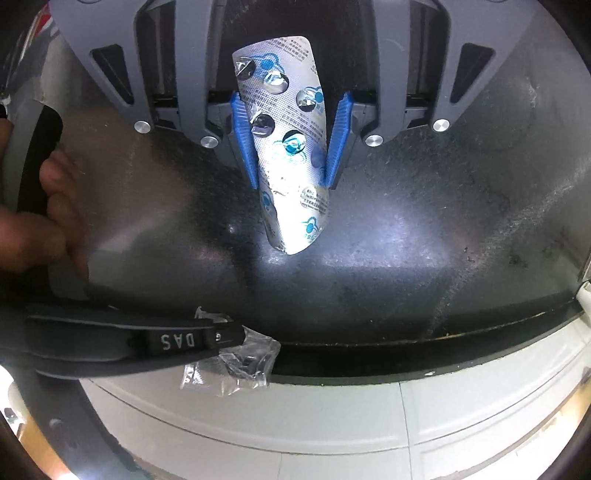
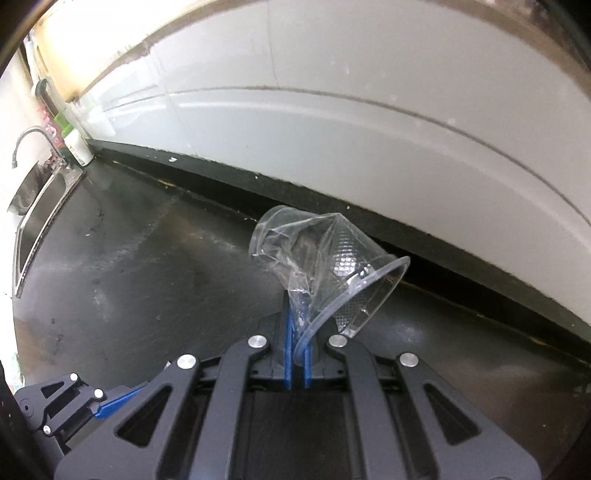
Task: Collect trash
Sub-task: 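Grasp the blister pack with the left tool while the right tool grasps the clear cup, then carry blister pack and clear cup to the black bin and release both inside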
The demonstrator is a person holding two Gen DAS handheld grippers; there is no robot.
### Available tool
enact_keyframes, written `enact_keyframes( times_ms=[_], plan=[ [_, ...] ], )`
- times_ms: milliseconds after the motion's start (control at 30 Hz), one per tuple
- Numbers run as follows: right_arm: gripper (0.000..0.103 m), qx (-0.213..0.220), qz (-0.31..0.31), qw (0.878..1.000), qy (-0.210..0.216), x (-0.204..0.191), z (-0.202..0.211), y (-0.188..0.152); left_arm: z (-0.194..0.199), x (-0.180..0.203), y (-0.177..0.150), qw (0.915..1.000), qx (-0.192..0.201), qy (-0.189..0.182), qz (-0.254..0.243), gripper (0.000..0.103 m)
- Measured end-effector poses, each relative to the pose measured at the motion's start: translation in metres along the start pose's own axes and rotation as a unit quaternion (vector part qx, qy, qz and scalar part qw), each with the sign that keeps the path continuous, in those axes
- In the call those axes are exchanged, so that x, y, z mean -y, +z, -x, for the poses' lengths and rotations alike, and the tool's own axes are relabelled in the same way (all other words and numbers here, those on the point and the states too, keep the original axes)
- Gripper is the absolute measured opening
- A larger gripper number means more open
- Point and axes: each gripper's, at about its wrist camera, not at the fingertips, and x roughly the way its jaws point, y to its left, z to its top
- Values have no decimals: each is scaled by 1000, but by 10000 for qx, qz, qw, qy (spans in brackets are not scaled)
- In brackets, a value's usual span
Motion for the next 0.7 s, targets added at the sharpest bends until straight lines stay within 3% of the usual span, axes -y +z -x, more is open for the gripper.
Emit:
enact_keyframes(
  times_ms=[367,700],
  plan=[
    [5,170,5,9998,-77,-5,41,-14,38,-3,-6,9997,244,55,-49,37],
    [5,319,227,9992,-61,-43,120,-83,105,-10,-53,9994,345,97,17,37]
  ],
)
